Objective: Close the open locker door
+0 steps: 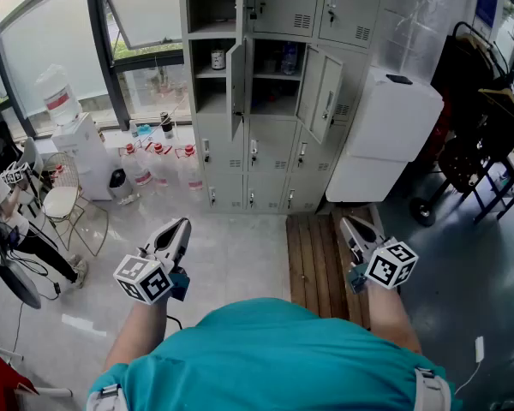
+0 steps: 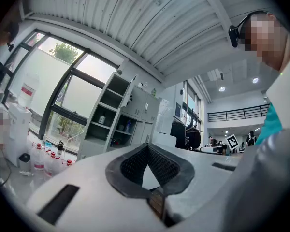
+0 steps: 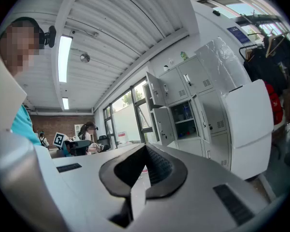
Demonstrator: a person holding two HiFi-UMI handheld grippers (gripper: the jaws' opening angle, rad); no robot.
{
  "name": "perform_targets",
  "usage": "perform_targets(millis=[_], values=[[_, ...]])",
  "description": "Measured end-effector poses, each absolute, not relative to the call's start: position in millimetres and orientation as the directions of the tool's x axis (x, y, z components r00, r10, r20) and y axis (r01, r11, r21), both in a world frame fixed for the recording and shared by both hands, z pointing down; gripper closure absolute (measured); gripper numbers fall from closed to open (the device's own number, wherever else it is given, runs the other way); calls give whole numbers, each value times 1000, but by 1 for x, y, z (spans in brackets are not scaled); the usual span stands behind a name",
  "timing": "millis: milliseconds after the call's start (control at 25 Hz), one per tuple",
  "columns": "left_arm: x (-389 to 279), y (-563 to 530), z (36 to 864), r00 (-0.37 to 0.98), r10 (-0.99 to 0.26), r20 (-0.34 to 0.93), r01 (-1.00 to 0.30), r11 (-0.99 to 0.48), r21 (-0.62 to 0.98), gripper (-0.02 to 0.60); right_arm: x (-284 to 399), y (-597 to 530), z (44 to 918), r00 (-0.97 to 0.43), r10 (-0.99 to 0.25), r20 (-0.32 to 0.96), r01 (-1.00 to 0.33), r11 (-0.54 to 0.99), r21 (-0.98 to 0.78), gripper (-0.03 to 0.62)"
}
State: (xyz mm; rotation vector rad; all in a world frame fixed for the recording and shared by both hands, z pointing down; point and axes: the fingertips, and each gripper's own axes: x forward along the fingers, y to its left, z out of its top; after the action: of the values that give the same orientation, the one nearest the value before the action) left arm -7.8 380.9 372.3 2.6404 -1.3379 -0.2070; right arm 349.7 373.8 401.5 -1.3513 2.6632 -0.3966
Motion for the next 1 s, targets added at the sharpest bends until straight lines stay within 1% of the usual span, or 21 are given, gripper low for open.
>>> perform_targets(millis=[560, 800, 1000], values=[[12, 384, 373, 592, -805, -35, -783, -585, 214, 577, 365, 377, 400, -610, -793, -13, -754, 585, -298, 595], [34, 385, 375, 593, -804, -25, -784, -585, 207, 577, 381, 378, 399, -631, -774, -41, -722, 606, -333, 595], [65, 385, 376, 591, -806, -14, -788, -581, 204, 577, 406, 379, 400, -648, -761, -44, -708, 622, -334, 595]])
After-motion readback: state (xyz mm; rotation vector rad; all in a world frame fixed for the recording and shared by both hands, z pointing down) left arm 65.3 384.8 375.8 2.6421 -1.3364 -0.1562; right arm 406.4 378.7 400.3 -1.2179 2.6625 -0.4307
